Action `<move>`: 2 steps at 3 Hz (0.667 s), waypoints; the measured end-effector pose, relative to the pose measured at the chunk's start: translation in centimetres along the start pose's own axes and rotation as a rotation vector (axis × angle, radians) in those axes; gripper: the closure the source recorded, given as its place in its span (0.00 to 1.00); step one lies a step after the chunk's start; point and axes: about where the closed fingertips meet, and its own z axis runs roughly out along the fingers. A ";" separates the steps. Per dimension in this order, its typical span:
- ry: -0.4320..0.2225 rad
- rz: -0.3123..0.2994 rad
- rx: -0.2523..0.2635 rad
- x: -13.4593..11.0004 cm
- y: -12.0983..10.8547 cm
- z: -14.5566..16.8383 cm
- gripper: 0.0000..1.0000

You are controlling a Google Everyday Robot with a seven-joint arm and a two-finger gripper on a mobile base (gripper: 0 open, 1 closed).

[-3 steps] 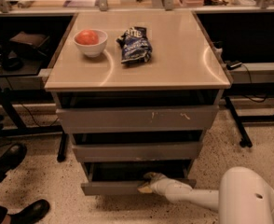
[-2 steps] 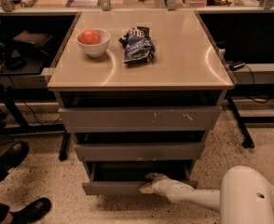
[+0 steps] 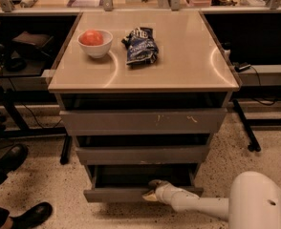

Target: Open bottom drawer

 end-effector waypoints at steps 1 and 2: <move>-0.026 -0.019 -0.022 0.5 1.7 -0.6 1.00; -0.034 -0.026 -0.037 0.4 2.5 -1.3 1.00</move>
Offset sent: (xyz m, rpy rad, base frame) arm -0.1577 -0.0174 -0.0265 0.1474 -0.1378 0.2243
